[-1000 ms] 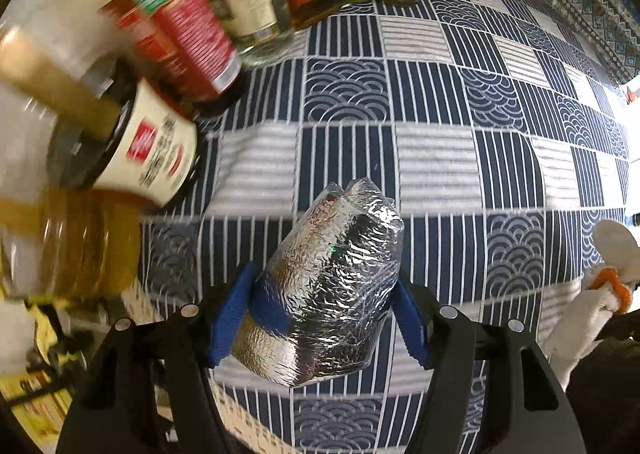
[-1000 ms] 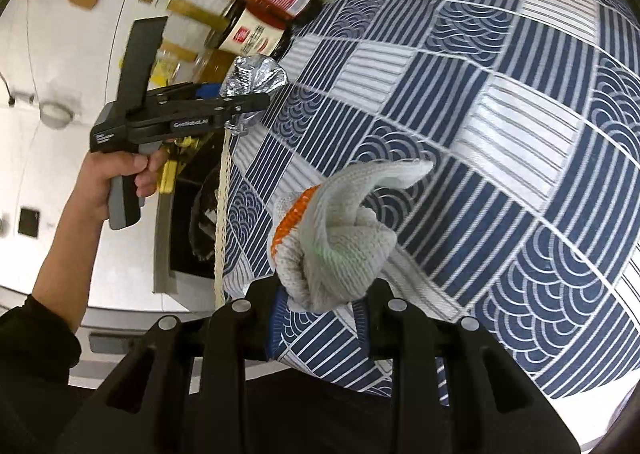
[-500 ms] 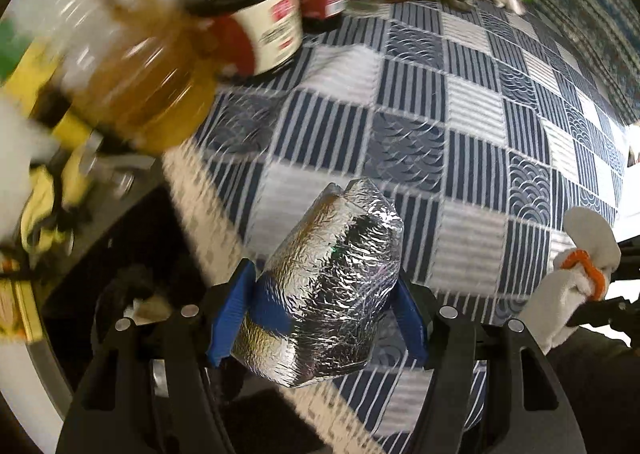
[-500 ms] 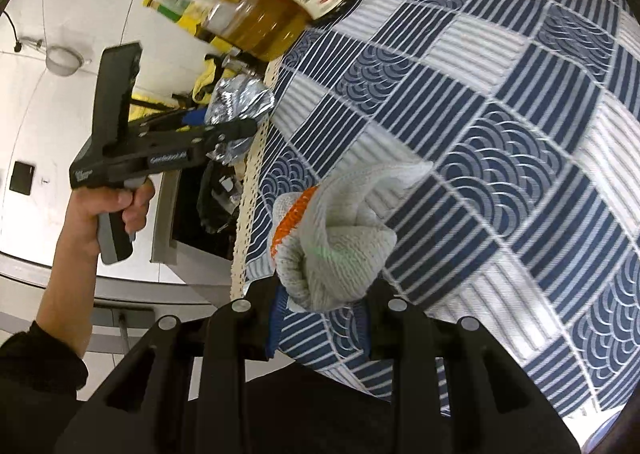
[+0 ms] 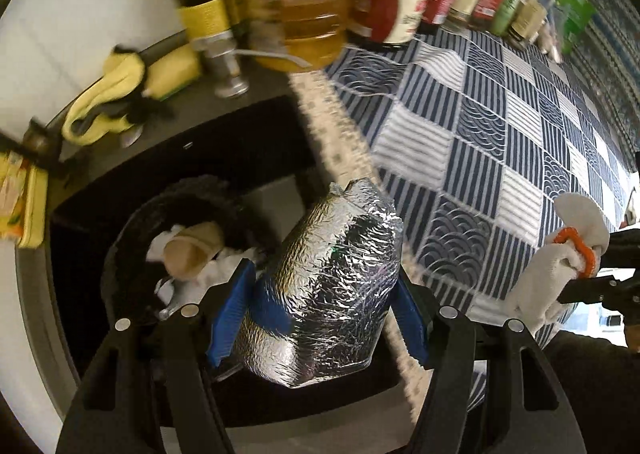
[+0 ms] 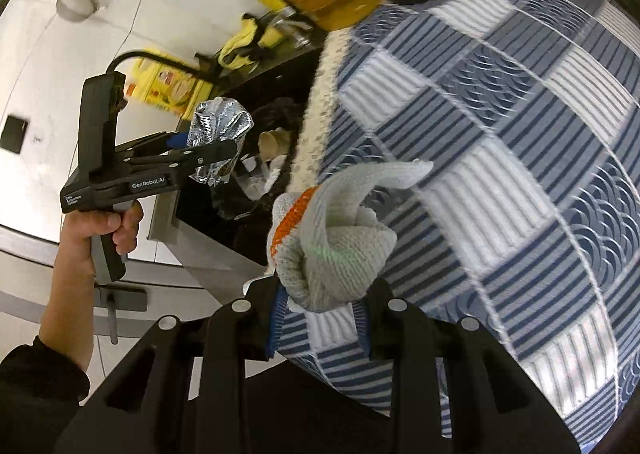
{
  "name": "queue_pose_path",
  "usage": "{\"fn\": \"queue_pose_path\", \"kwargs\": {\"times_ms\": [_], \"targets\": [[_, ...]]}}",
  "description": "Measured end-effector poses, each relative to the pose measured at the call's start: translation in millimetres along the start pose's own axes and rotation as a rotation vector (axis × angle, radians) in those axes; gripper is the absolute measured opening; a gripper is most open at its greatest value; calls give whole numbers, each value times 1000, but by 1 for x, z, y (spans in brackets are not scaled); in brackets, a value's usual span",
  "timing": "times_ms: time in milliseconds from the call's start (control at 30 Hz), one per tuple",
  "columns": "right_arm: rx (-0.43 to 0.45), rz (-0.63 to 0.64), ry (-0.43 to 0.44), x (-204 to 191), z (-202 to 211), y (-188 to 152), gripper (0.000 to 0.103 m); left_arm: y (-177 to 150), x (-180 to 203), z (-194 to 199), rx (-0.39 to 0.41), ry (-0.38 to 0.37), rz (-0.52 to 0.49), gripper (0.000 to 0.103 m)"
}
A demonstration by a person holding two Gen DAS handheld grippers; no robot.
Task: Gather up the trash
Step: 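Carry the foil bundle with the left gripper while the right gripper carries the glove to the bin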
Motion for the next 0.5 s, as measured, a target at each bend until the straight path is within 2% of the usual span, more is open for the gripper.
{"fn": "queue_pose_path", "kwargs": {"times_ms": [500], "targets": [[-46,117,26,-114,-93,26,30,-50,-101,36,80,-20,139,64]]}}
Point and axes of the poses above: each gripper's, at about its wrist camera, not at the fingertips, and z roughly against the way its jaws point, x to its right, y to its top, the point moved 10 cm from there along -z, roughly the way its jaws point, and after that the axes turned 1 degree about -z, right-handed, at the moved point
